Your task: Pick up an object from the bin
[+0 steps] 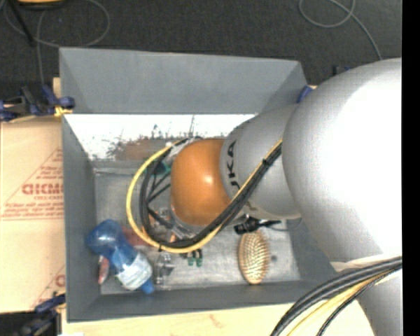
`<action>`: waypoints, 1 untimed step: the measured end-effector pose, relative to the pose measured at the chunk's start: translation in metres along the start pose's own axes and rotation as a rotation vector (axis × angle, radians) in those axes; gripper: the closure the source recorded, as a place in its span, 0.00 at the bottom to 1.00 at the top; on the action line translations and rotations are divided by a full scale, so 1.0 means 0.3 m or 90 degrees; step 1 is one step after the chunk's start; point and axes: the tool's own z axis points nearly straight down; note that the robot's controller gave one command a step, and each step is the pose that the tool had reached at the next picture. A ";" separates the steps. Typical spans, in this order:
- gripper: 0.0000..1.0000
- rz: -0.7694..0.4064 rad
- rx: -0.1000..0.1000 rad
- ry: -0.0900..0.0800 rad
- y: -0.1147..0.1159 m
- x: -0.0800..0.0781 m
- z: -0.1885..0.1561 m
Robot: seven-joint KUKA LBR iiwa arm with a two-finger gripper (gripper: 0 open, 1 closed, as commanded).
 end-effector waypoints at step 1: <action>0.00 0.002 0.000 0.000 0.000 0.000 0.000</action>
Offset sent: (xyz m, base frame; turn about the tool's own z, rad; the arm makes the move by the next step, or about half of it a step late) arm 0.0619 0.0410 0.0074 0.2036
